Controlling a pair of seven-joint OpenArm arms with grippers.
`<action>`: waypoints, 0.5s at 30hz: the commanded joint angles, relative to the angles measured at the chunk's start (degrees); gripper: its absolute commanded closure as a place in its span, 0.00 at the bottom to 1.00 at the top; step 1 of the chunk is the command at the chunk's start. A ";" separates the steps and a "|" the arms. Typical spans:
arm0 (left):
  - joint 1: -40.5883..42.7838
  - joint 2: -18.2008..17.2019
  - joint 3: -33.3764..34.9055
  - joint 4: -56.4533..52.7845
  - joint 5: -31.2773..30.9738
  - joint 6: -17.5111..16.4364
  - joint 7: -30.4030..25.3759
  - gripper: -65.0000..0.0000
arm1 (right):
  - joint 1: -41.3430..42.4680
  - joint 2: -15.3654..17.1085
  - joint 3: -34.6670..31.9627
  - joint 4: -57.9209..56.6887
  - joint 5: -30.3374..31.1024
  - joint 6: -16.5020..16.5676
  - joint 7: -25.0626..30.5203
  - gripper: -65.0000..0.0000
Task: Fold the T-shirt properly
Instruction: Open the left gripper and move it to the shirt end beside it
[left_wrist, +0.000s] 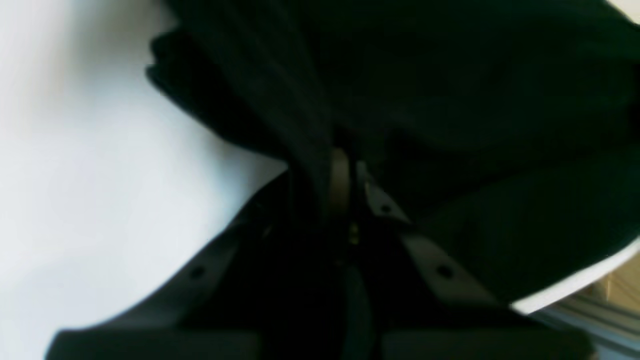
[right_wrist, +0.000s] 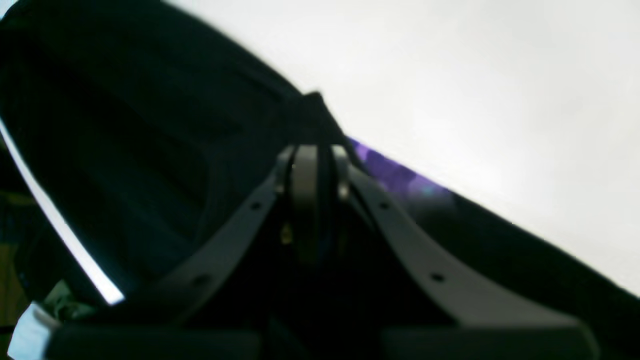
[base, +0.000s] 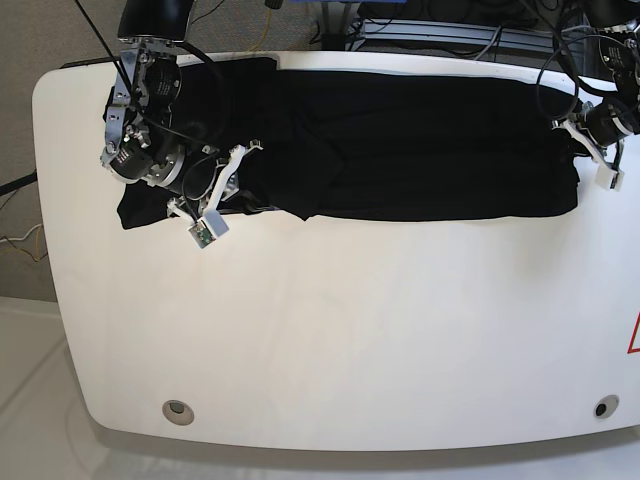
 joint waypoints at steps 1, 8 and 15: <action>0.34 -1.35 -0.15 2.83 -1.65 -0.43 -0.13 1.00 | 0.72 0.48 0.96 0.98 1.09 0.36 1.05 0.95; 2.97 -0.80 -0.49 9.43 -3.73 -0.43 2.30 1.00 | 0.40 0.59 2.17 1.20 1.95 0.36 0.56 0.90; 5.40 1.67 -0.28 16.90 -6.70 -0.43 4.90 1.00 | 0.32 0.57 1.17 1.21 1.92 0.36 0.12 0.82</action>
